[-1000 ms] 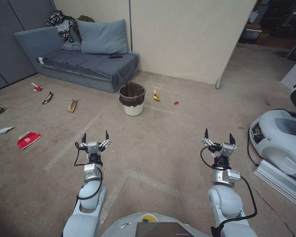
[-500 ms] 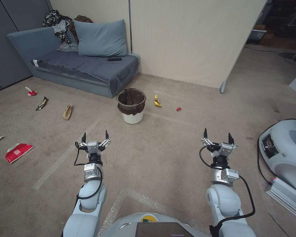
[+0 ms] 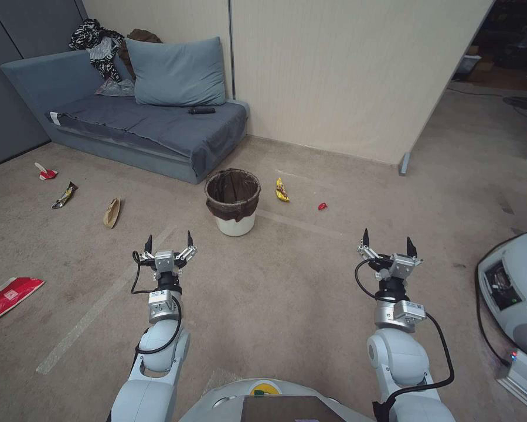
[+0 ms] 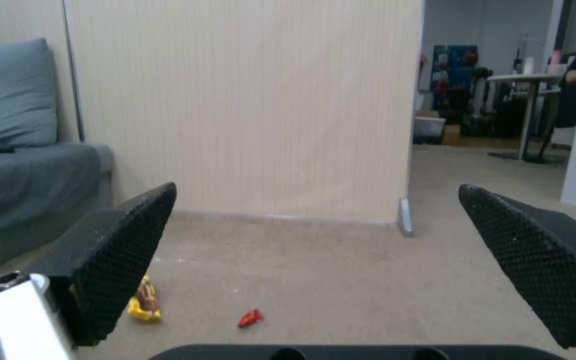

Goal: Pick up the trash bin, then pick up the garbage from the floor and place it into the trash bin.

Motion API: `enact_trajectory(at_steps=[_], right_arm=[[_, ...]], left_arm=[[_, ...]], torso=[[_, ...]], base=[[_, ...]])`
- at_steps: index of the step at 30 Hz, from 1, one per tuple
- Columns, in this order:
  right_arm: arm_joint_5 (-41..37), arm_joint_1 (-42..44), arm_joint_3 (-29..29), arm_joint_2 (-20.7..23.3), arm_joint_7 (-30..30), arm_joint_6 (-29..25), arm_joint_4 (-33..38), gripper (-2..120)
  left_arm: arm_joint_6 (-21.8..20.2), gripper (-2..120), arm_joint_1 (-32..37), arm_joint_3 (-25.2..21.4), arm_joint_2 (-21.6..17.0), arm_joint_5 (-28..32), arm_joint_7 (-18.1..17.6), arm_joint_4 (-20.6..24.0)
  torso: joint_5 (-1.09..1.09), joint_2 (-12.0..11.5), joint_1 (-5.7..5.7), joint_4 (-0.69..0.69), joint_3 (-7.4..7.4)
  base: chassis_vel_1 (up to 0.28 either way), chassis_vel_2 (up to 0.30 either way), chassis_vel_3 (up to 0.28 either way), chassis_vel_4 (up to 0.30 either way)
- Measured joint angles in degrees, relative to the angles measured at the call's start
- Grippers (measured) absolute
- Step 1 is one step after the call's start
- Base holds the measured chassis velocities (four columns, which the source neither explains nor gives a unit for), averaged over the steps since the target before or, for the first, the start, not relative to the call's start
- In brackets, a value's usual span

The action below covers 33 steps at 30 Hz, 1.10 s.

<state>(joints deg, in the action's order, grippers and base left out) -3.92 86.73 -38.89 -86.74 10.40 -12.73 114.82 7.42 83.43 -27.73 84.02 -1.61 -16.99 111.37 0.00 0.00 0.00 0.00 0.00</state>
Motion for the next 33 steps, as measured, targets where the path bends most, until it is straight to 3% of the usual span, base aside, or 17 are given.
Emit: enact_trajectory(at_steps=[33], right_arm=[[0.41, -1.3, 0.52, -0.34, -0.01, 0.02, -1.98, 100]], left_arm=[[-0.25, 100, -0.26, -0.61, 0.32, 0.23, -0.06, 0.99]], torso=[[0.0, 0.0, 0.0, -0.01, 0.0]], base=[[-0.164, 0.162, 0.157, -0.157]])
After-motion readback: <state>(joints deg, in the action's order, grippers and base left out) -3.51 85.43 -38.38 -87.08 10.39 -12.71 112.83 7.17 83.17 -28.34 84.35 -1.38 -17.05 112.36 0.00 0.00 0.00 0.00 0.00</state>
